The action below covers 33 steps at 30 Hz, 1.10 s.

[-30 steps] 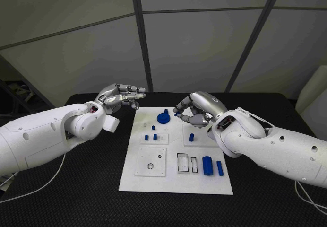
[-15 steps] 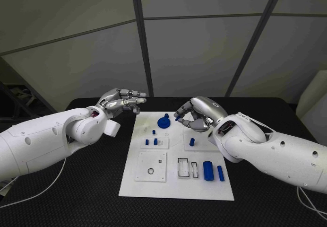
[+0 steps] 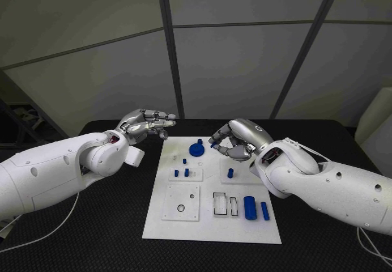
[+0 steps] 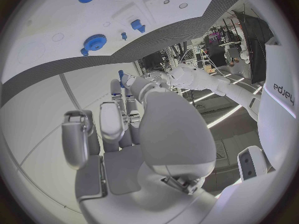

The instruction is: Assemble the parts on the task board

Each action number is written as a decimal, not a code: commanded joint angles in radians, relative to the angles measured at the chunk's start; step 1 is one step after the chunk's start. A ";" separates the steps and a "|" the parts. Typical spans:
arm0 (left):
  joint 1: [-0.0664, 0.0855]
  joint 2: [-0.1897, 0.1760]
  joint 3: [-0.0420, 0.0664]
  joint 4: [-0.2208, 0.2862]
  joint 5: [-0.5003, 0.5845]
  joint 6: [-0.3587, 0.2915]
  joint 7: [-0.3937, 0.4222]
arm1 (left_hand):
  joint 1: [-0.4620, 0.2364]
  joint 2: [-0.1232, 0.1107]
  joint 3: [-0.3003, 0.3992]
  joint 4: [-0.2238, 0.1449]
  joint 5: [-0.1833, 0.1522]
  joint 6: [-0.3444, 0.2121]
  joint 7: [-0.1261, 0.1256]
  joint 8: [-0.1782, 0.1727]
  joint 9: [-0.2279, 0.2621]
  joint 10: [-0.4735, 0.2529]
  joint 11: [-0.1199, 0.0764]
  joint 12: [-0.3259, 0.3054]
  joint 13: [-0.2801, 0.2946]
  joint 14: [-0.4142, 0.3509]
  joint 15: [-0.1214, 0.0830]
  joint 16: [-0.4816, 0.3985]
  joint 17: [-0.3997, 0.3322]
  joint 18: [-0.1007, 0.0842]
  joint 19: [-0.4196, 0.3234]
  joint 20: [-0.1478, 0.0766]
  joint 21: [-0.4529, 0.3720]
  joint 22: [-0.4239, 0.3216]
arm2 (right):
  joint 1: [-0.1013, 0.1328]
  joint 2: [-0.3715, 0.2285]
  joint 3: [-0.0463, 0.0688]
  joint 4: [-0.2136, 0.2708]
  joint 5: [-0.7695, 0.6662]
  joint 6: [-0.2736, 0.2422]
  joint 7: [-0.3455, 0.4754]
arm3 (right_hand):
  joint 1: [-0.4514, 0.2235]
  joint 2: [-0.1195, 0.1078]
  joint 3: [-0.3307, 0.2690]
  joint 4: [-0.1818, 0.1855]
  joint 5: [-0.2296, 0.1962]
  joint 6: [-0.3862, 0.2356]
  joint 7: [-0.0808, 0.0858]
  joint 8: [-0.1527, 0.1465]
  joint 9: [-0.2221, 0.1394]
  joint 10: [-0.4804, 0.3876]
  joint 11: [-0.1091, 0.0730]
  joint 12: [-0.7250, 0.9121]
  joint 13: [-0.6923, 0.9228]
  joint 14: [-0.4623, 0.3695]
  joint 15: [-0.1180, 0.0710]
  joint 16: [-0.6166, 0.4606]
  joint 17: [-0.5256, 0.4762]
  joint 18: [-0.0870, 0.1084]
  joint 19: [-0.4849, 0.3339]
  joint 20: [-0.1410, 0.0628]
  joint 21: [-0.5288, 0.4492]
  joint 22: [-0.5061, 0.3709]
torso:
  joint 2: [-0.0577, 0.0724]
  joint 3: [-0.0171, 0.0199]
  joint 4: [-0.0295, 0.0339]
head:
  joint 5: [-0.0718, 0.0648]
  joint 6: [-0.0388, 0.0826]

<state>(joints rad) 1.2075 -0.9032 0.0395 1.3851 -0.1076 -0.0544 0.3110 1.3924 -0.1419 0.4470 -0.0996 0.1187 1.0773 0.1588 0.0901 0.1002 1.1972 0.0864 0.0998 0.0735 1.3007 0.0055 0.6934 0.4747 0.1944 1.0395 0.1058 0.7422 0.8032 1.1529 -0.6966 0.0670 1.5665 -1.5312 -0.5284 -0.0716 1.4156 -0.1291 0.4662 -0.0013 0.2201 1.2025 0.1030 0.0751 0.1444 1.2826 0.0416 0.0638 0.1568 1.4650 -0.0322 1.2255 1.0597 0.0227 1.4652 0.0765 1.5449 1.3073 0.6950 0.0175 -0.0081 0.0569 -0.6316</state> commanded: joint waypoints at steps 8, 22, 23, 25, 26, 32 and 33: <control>0.002 0.001 0.001 0.000 0.006 0.001 0.020 | -0.001 0.011 -0.001 -0.004 0.000 -0.003 0.002 -0.005 -0.001 0.002 0.004 0.000 0.001 -0.006 -0.004 -0.006 -0.001 -0.011 -0.001 0.000 -0.006 -0.001 | 0.002 0.000 0.000 0.001 0.002 0.003 0.008 | -0.005 0.007 0.001 -0.004 0.004 0.003 0.004 0.004 0.001 0.004 0.001 -0.001 0.001 0.021 -0.007 0.002 -0.001 -0.015 0.089 -0.007 0.000 0.237 | 0.001 0.0000 -0.0006 | 0.003 0.003; 0.001 0.001 0.001 0.000 0.006 0.000 0.019 | -0.001 0.011 -0.001 -0.004 0.000 -0.003 0.002 -0.005 -0.001 0.002 0.004 0.000 0.001 -0.006 -0.004 -0.006 -0.001 -0.011 -0.001 0.000 -0.006 -0.001 | 0.002 -0.002 0.000 0.002 0.004 0.006 0.010 | -0.005 0.007 0.001 -0.004 0.004 0.003 0.004 0.004 0.001 0.004 0.001 -0.001 0.001 0.021 -0.007 0.002 -0.001 -0.015 0.089 -0.007 0.000 0.237 | 0.000 0.0001 -0.0009 | 0.006 0.000; 0.001 0.001 0.001 0.000 0.006 0.000 0.019 | -0.001 0.011 -0.001 -0.004 0.000 -0.003 0.002 -0.005 -0.001 0.002 0.004 0.000 0.001 -0.006 -0.004 -0.006 -0.001 -0.011 -0.001 0.000 -0.006 -0.001 | 0.002 -0.002 0.000 0.002 0.004 0.006 0.011 | -0.005 0.007 0.001 -0.004 0.004 0.003 0.004 0.004 0.001 0.004 0.001 -0.001 0.001 0.021 -0.007 0.002 -0.001 -0.015 0.089 -0.007 0.000 0.237 | 0.000 0.0002 -0.0011 | 0.005 -0.001; 0.001 0.001 0.001 0.000 0.006 0.000 0.019 | -0.001 0.011 -0.001 -0.004 0.000 -0.003 0.002 -0.005 -0.001 0.002 0.004 0.000 0.001 -0.006 -0.004 -0.006 -0.001 -0.011 -0.001 0.000 -0.006 -0.001 | 0.002 -0.002 0.000 0.002 0.005 0.007 0.011 | -0.005 0.007 0.001 -0.004 0.004 0.003 0.004 0.004 0.001 0.004 0.001 -0.001 0.001 0.021 -0.007 0.002 -0.001 -0.015 0.089 -0.007 0.000 0.237 | 0.000 0.0001 -0.0009 | 0.003 -0.004; 0.001 0.001 0.001 0.000 0.006 0.000 0.019 | -0.001 0.011 -0.001 -0.004 0.000 -0.003 0.002 -0.005 -0.001 0.002 0.004 0.000 0.001 -0.006 -0.004 -0.006 -0.001 -0.011 -0.001 0.000 -0.006 -0.001 | 0.002 -0.003 0.000 0.002 0.005 0.007 0.011 | -0.006 0.008 0.000 -0.005 0.004 0.004 0.004 0.003 0.001 0.004 0.001 -0.001 0.000 0.021 -0.007 0.002 -0.002 -0.014 0.089 -0.007 0.000 0.237 | 0.000 0.0001 -0.0009 | 0.003 -0.004; 0.001 0.001 0.001 -0.001 0.006 0.000 0.019 | -0.001 0.011 -0.001 -0.004 0.000 -0.003 0.002 -0.005 -0.001 0.002 0.004 0.000 0.001 -0.006 -0.004 -0.006 -0.001 -0.011 -0.001 0.000 -0.006 -0.001 | 0.002 -0.004 0.000 0.002 0.005 0.008 0.010 | -0.007 0.008 0.000 -0.007 0.004 0.004 0.004 0.002 0.002 0.004 0.001 -0.001 -0.001 0.021 -0.007 0.002 -0.004 -0.014 0.089 -0.007 -0.001 0.237 | 0.001 0.0002 -0.0003 | 0.001 -0.011; 0.001 0.001 0.001 -0.001 0.006 0.000 0.019 | -0.001 0.011 -0.001 -0.004 0.000 -0.003 0.002 -0.005 -0.001 0.002 0.004 0.000 0.001 -0.006 -0.004 -0.006 -0.001 -0.011 -0.001 0.000 -0.006 -0.001 | 0.002 -0.005 0.000 0.002 0.005 0.008 0.010 | -0.007 0.008 0.000 -0.007 0.004 0.004 0.004 0.002 0.002 0.004 0.001 -0.001 -0.001 0.021 -0.007 0.002 -0.004 -0.014 0.089 -0.007 -0.001 0.237 | 0.001 0.0002 -0.0003 | 0.001 -0.011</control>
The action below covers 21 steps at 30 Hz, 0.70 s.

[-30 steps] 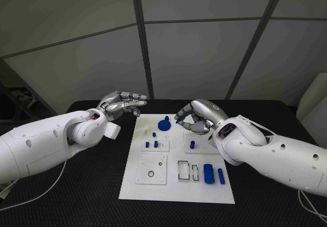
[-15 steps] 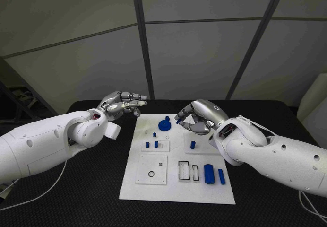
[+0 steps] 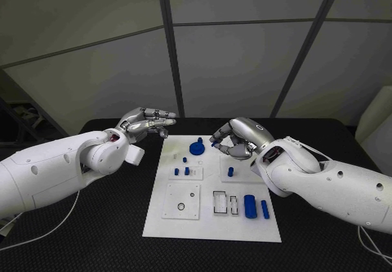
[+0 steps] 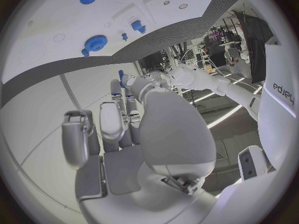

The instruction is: Assemble the parts on the task board

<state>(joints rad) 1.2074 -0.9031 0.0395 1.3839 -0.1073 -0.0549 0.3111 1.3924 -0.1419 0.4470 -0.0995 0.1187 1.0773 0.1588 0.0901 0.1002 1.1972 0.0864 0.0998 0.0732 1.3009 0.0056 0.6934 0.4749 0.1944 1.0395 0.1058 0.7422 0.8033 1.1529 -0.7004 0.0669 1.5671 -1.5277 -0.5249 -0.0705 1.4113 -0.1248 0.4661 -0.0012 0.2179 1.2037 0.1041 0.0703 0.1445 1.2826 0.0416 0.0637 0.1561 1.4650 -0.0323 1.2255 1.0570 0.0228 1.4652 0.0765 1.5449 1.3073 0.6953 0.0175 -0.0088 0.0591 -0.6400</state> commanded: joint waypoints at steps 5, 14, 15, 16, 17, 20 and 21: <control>0.001 0.000 0.001 0.001 0.006 0.000 0.018 | -0.001 0.011 -0.001 -0.004 0.000 -0.003 0.002 -0.005 -0.001 0.002 0.004 0.000 0.001 -0.006 -0.004 -0.006 -0.001 -0.011 -0.001 0.000 -0.006 -0.001 | 0.002 -0.004 0.001 0.002 0.002 0.007 0.007 | -0.004 0.004 0.000 -0.007 0.006 0.002 0.002 0.007 0.002 0.004 0.001 -0.001 -0.001 0.021 -0.007 0.002 -0.002 -0.014 0.088 -0.007 -0.002 0.235 | 0.000 -0.0001 0.0007 | -0.001 -0.004; 0.001 0.000 0.001 0.001 0.006 0.000 0.019 | -0.001 0.011 -0.001 -0.004 0.000 -0.003 0.002 -0.005 -0.001 0.002 0.004 0.000 0.001 -0.006 -0.004 -0.006 -0.001 -0.011 -0.001 0.000 -0.006 -0.001 | 0.002 -0.006 0.001 0.002 0.002 0.009 0.006 | -0.004 0.004 0.000 -0.007 0.006 0.002 0.002 0.007 0.002 0.004 0.001 -0.001 -0.001 0.021 -0.007 0.002 -0.002 -0.014 0.088 -0.007 -0.002 0.235 | 0.000 -0.0002 0.0009 | -0.001 -0.009; 0.001 0.000 0.001 0.001 0.006 0.000 0.019 | -0.001 0.011 -0.001 -0.004 0.000 -0.003 0.002 -0.005 -0.001 0.002 0.004 0.000 0.001 -0.006 -0.004 -0.006 -0.001 -0.011 -0.001 0.000 -0.006 -0.001 | 0.002 -0.006 0.001 0.002 0.002 0.009 0.006 | -0.004 0.004 0.000 -0.007 0.006 0.002 0.002 0.007 0.002 0.004 0.001 -0.001 -0.001 0.021 -0.007 0.002 -0.002 -0.014 0.088 -0.007 -0.002 0.235 | 0.000 -0.0002 0.0009 | -0.001 -0.009; 0.001 0.000 0.001 0.001 0.006 0.000 0.019 | -0.001 0.011 -0.001 -0.004 0.000 -0.003 0.002 -0.005 -0.001 0.002 0.004 0.000 0.001 -0.006 -0.004 -0.006 -0.001 -0.011 -0.001 0.000 -0.006 -0.001 | 0.002 -0.006 0.001 0.002 0.002 0.009 0.006 | -0.004 0.004 0.000 -0.007 0.006 0.002 0.002 0.007 0.002 0.004 0.001 -0.001 -0.001 0.021 -0.007 0.002 -0.002 -0.014 0.088 -0.007 -0.002 0.235 | 0.000 -0.0002 0.0009 | -0.001 -0.010; 0.001 0.000 0.001 0.001 0.006 0.000 0.019 | -0.001 0.011 -0.001 -0.004 0.000 -0.003 0.002 -0.005 -0.001 0.002 0.004 0.000 0.001 -0.006 -0.004 -0.006 -0.001 -0.011 -0.001 0.000 -0.006 -0.001 | 0.002 -0.006 0.001 0.002 0.002 0.009 0.006 | -0.004 0.004 0.000 -0.007 0.006 0.002 0.002 0.007 0.002 0.004 0.001 -0.001 -0.001 0.021 -0.007 0.002 -0.002 -0.014 0.088 -0.007 -0.002 0.235 | 0.000 -0.0002 0.0009 | -0.001 -0.010; 0.001 0.000 0.001 0.001 0.006 0.000 0.019 | -0.001 0.011 -0.001 -0.004 0.000 -0.003 0.002 -0.005 -0.001 0.002 0.004 0.000 0.001 -0.006 -0.004 -0.006 -0.001 -0.011 -0.001 0.000 -0.006 -0.001 | 0.002 -0.005 0.001 0.001 0.002 0.010 0.006 | -0.004 0.004 0.000 -0.007 0.006 0.002 0.002 0.007 0.002 0.004 0.001 -0.001 -0.001 0.021 -0.007 0.002 -0.002 -0.014 0.088 -0.007 -0.002 0.235 | 0.000 -0.0003 0.0008 | -0.001 -0.011; 0.001 0.000 0.001 0.001 0.006 0.000 0.019 | -0.001 0.011 -0.001 -0.004 0.000 -0.003 0.002 -0.005 -0.001 0.002 0.004 0.000 0.001 -0.006 -0.004 -0.006 -0.001 -0.011 -0.001 0.000 -0.006 -0.001 | 0.002 -0.005 0.001 0.001 0.002 0.010 0.006 | -0.004 0.004 0.000 -0.007 0.006 0.002 0.002 0.007 0.002 0.004 0.001 -0.001 -0.001 0.021 -0.007 0.002 -0.002 -0.014 0.088 -0.007 -0.002 0.235 | 0.000 -0.0003 0.0008 | -0.001 -0.011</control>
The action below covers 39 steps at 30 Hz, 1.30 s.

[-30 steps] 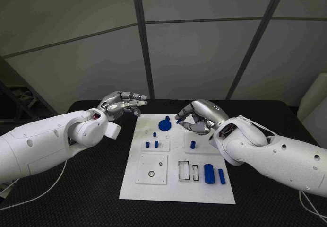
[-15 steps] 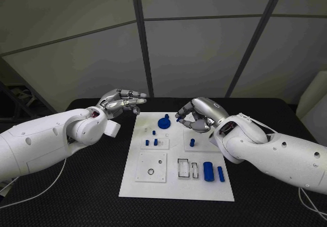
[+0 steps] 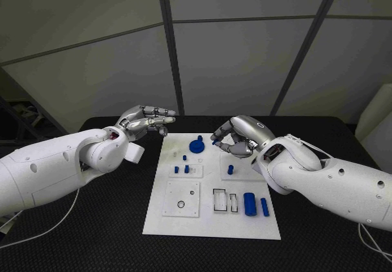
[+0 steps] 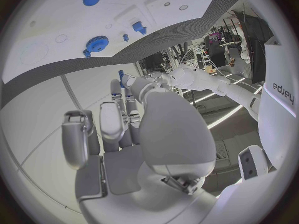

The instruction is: Assemble the parts on the task board

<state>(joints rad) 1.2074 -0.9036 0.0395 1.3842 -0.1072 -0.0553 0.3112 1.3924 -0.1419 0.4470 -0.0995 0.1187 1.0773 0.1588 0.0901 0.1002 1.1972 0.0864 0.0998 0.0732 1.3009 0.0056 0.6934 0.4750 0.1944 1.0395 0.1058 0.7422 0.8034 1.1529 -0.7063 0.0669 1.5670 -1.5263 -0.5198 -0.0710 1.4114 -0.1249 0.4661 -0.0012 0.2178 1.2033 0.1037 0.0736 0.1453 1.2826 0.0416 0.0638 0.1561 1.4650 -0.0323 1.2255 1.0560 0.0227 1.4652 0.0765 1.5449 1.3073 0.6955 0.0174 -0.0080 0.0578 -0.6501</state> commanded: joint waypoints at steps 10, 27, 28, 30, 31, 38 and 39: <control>0.001 -0.001 0.001 0.002 0.005 0.000 0.020 | -0.001 0.011 -0.001 -0.004 0.000 -0.003 0.002 -0.005 -0.001 0.002 0.004 0.000 0.001 -0.006 -0.004 -0.006 -0.001 -0.011 -0.001 0.000 -0.006 -0.001 | 0.002 0.000 0.001 0.001 0.001 0.006 0.005 | -0.004 0.004 0.000 -0.007 0.007 0.003 0.003 0.003 0.001 0.004 0.001 -0.001 -0.001 0.021 -0.007 0.002 -0.001 -0.014 0.088 -0.007 -0.002 0.235 | 0.000 0.0001 -0.0002 | 0.000 -0.002; 0.001 -0.002 0.001 0.002 0.005 0.000 0.020 | -0.001 0.011 -0.001 -0.004 0.000 -0.003 0.002 -0.005 -0.001 0.002 0.004 0.000 0.001 -0.006 -0.004 -0.006 -0.001 -0.011 -0.001 0.000 -0.006 -0.001 | 0.002 0.001 0.000 0.000 0.001 0.009 0.005 | -0.004 0.004 0.000 -0.007 0.007 0.003 0.003 0.003 0.001 0.004 0.001 -0.001 -0.001 0.021 -0.007 0.002 -0.001 -0.014 0.088 -0.007 -0.002 0.235 | 0.000 0.0001 -0.0001 | 0.000 -0.004; 0.001 -0.002 0.001 0.002 0.005 0.000 0.020 | -0.001 0.011 -0.001 -0.004 0.000 -0.003 0.002 -0.005 -0.001 0.002 0.004 0.000 0.001 -0.006 -0.004 -0.006 -0.001 -0.011 -0.001 0.000 -0.006 -0.001 | 0.002 0.001 0.000 -0.001 0.001 0.009 0.005 | -0.004 0.004 0.000 -0.007 0.007 0.003 0.003 0.003 0.001 0.004 0.001 -0.001 -0.001 0.021 -0.007 0.002 -0.001 -0.014 0.088 -0.007 -0.002 0.235 | 0.000 0.0001 -0.0001 | 0.000 -0.004; 0.001 -0.002 0.001 0.002 0.005 0.000 0.020 | -0.001 0.011 -0.001 -0.004 0.000 -0.003 0.002 -0.005 -0.001 0.002 0.004 0.000 0.001 -0.006 -0.004 -0.006 -0.001 -0.011 -0.001 0.000 -0.006 -0.001 | 0.002 0.001 0.000 -0.001 0.001 0.009 0.005 | -0.004 0.004 0.000 -0.007 0.007 0.003 0.003 0.003 0.001 0.004 0.001 -0.001 -0.001 0.021 -0.007 0.002 -0.001 -0.014 0.088 -0.007 -0.002 0.235 | 0.000 0.0001 0.0000 | 0.001 -0.005; 0.001 -0.002 0.001 0.002 0.005 0.000 0.020 | -0.001 0.011 -0.001 -0.004 0.000 -0.003 0.002 -0.005 -0.001 0.002 0.004 0.000 0.001 -0.006 -0.004 -0.006 -0.001 -0.011 -0.001 0.000 -0.006 -0.001 | 0.002 0.001 0.000 -0.001 0.001 0.009 0.005 | -0.004 0.004 0.000 -0.007 0.007 0.003 0.003 0.003 0.001 0.004 0.001 -0.001 -0.001 0.021 -0.007 0.002 -0.001 -0.014 0.088 -0.007 -0.002 0.235 | 0.000 0.0001 0.0000 | 0.001 -0.005; 0.001 -0.002 0.001 0.002 0.005 0.000 0.020 | -0.001 0.011 -0.001 -0.004 0.000 -0.003 0.002 -0.005 -0.001 0.002 0.004 0.000 0.001 -0.006 -0.004 -0.006 -0.001 -0.011 -0.001 0.000 -0.006 -0.001 | 0.002 0.002 0.000 -0.001 0.001 0.011 0.005 | -0.004 0.004 0.000 -0.007 0.007 0.003 0.003 0.003 0.001 0.004 0.001 -0.001 -0.001 0.021 -0.007 0.002 -0.001 -0.014 0.088 -0.007 -0.002 0.235 | 0.000 0.0000 -0.0001 | 0.001 -0.005; 0.001 -0.002 0.001 0.002 0.005 0.000 0.020 | -0.001 0.011 -0.001 -0.004 0.000 -0.003 0.002 -0.005 -0.001 0.002 0.004 0.000 0.001 -0.006 -0.004 -0.006 -0.001 -0.011 -0.001 0.000 -0.006 -0.001 | 0.002 0.002 0.000 -0.001 0.001 0.012 0.005 | -0.004 0.004 0.000 -0.007 0.007 0.003 0.003 0.003 0.001 0.004 0.001 -0.001 -0.001 0.021 -0.007 0.002 -0.001 -0.014 0.088 -0.007 -0.002 0.235 | 0.000 0.0000 -0.0001 | 0.001 -0.005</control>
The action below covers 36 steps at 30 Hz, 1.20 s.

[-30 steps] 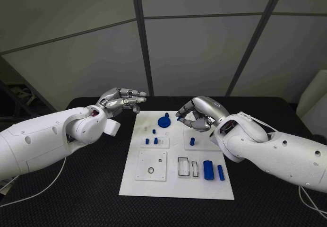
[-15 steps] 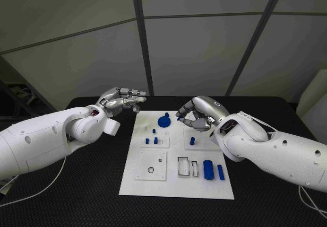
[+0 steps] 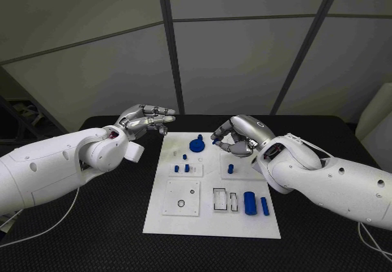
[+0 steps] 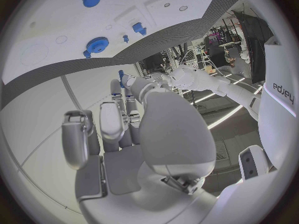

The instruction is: Assemble the parts on the task board

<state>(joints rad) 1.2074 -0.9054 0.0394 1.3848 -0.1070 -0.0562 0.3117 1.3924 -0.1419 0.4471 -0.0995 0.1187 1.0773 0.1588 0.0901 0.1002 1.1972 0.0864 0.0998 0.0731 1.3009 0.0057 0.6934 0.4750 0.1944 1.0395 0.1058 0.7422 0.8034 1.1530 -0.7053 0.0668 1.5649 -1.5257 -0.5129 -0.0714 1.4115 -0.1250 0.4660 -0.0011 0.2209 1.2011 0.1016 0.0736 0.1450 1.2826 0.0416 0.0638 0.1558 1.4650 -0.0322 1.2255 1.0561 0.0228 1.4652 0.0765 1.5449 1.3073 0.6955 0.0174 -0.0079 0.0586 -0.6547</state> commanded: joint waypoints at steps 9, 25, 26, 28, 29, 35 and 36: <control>0.001 0.000 0.001 0.001 0.005 0.001 0.020 | -0.001 0.011 -0.001 -0.004 0.000 -0.003 0.002 -0.005 -0.001 0.002 0.004 0.000 0.001 -0.006 -0.004 -0.006 -0.001 -0.011 -0.001 0.000 -0.006 -0.001 | 0.002 0.001 0.000 0.000 0.000 0.006 0.006 | -0.004 0.004 0.000 -0.007 0.003 0.005 0.005 0.003 0.001 0.004 0.001 -0.001 0.000 0.021 -0.007 0.002 -0.001 -0.014 0.088 -0.007 -0.002 0.235 | 0.000 0.0002 0.0000 | 0.000 -0.001; 0.001 0.001 0.001 0.000 0.005 0.001 0.019 | -0.002 0.013 -0.003 -0.007 0.000 -0.003 0.002 -0.006 -0.001 0.002 0.005 0.000 0.002 -0.004 -0.004 -0.009 -0.003 -0.011 0.000 0.000 -0.007 -0.002 | 0.002 -0.004 0.000 -0.002 0.021 -0.005 0.013 | -0.024 -0.011 0.000 -0.011 0.003 -0.055 0.020 -0.014 -0.011 -0.042 0.017 -0.005 -0.019 0.015 0.005 -0.009 -0.022 -0.008 0.076 0.000 -0.021 0.217 | 0.000 0.0000 -0.0007 | 0.000 -0.001; 0.001 0.001 0.001 0.000 0.005 0.001 0.019 | -0.002 0.013 -0.003 -0.007 0.000 -0.003 0.002 -0.006 -0.001 0.002 0.005 0.000 0.002 -0.004 -0.004 -0.009 -0.003 -0.011 0.000 0.000 -0.007 -0.002 | 0.002 -0.004 0.000 -0.003 0.025 -0.006 0.014 | -0.027 -0.015 0.001 -0.011 0.002 -0.065 0.023 -0.014 -0.014 -0.050 0.020 -0.005 -0.022 0.014 0.007 -0.010 -0.025 -0.007 0.074 0.002 -0.024 0.214 | -0.001 -0.0001 -0.0005 | 0.000 -0.001; 0.001 0.001 0.001 0.000 0.005 0.001 0.019 | -0.002 0.013 -0.003 -0.007 0.000 -0.003 0.002 -0.006 -0.001 0.002 0.005 0.000 0.002 -0.004 -0.004 -0.009 -0.003 -0.011 0.000 0.000 -0.007 -0.002 | 0.002 -0.005 0.000 -0.004 0.031 -0.008 0.018 | -0.036 -0.024 0.001 -0.009 0.000 -0.083 0.029 -0.014 -0.019 -0.063 0.025 -0.004 -0.028 0.013 0.011 -0.012 -0.029 -0.006 0.071 0.006 -0.028 0.210 | 0.000 -0.0001 -0.0002 | -0.001 -0.001; 0.001 0.001 0.001 0.000 0.005 0.001 0.019 | -0.002 0.013 -0.003 -0.007 0.000 -0.003 0.002 -0.006 -0.001 0.002 0.005 0.000 0.002 -0.004 -0.004 -0.009 -0.003 -0.011 0.000 0.000 -0.007 -0.002 | 0.002 -0.005 0.000 -0.004 0.035 -0.009 0.019 | -0.041 -0.028 0.000 -0.007 -0.001 -0.089 0.030 -0.014 -0.020 -0.067 0.027 -0.004 -0.030 0.013 0.013 -0.013 -0.031 -0.006 0.070 0.008 -0.030 0.208 | 0.000 -0.0001 -0.0002 | -0.001 -0.001; 0.001 0.001 0.001 -0.001 0.005 0.001 0.018 | -0.002 0.013 -0.003 -0.007 0.000 -0.003 0.002 -0.006 -0.001 0.002 0.005 0.000 0.002 -0.004 -0.004 -0.009 -0.003 -0.011 0.000 0.000 -0.007 -0.002 | 0.002 -0.007 0.000 -0.007 0.051 -0.010 0.029 | -0.068 -0.058 -0.006 0.008 -0.014 -0.122 0.040 -0.013 -0.031 -0.105 0.040 -0.004 -0.046 0.006 0.025 -0.028 -0.058 0.001 0.057 0.019 -0.053 0.187 | 0.000 -0.0001 -0.0011 | -0.001 -0.001; 0.001 0.000 0.001 -0.001 0.005 0.001 0.018 | -0.002 0.013 -0.003 -0.007 0.000 -0.003 0.002 -0.006 -0.001 0.002 0.005 0.000 0.002 -0.004 -0.004 -0.009 -0.003 -0.011 0.000 0.000 -0.007 -0.002 | 0.002 -0.008 0.000 -0.008 0.054 -0.010 0.031 | -0.070 -0.062 -0.007 0.010 -0.016 -0.125 0.042 -0.013 -0.033 -0.111 0.042 -0.004 -0.048 0.001 0.027 -0.040 -0.075 0.004 0.050 0.021 -0.064 0.176 | 0.000 -0.0001 -0.0011 | -0.001 -0.001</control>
<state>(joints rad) 1.2074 -0.9050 0.0394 1.3837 -0.1068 -0.0564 0.3118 1.3884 -0.1379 0.4442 -0.1024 0.1187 1.0773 0.1588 0.0901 0.1002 1.1972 0.0864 0.0998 0.0738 1.3009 0.0057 0.6884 0.4735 0.1944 1.0395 0.1058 0.7383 0.8024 1.1530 -0.7124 0.0667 1.5571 -1.4936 -0.5120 -0.0614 1.3497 -0.1867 0.4570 0.0034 0.2099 1.0801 0.1454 0.0631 0.1130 1.1736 0.0848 0.0644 0.1088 1.4636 -0.0092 1.1841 0.9782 0.0228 1.4672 0.0932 1.4797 1.3073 0.6952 0.0174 -0.0083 0.0575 -0.6558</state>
